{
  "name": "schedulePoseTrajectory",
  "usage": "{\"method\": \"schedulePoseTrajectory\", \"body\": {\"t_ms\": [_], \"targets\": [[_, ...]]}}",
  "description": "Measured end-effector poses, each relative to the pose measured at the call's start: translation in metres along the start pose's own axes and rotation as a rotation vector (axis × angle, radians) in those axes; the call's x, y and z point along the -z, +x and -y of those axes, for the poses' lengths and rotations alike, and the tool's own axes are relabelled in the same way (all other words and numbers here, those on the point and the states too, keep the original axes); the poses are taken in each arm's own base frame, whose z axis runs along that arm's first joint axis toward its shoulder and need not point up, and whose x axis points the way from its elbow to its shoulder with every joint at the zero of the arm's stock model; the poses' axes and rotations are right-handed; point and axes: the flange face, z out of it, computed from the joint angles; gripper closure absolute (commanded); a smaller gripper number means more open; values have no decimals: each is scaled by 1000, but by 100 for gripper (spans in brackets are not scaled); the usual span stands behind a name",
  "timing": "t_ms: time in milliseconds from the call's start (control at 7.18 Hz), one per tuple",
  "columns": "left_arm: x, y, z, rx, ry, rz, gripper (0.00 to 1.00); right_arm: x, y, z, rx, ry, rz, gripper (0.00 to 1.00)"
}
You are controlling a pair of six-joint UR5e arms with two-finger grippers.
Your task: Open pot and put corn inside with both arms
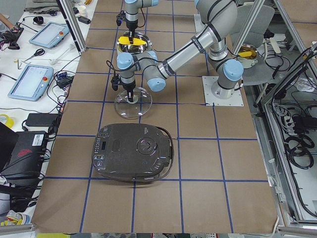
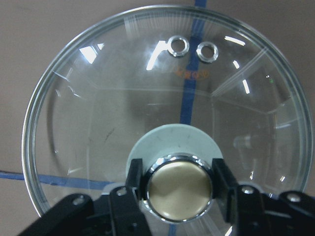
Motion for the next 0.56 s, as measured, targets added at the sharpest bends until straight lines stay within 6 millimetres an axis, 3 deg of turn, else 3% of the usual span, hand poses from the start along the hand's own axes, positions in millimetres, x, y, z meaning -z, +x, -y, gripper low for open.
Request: {"method": "schedulePoseTrajectory", "body": {"t_ms": [139, 418, 557], "targets": [[0, 0, 0, -2, -1, 1, 96, -7, 1, -2, 2, -3, -3, 0], [-1, 1, -1, -5, -7, 1, 37, -8, 2, -4, 4, 1, 2, 0], [-3, 1, -1, -5, -12, -1, 18, -1, 3, -3, 0, 9, 9, 0]]}}
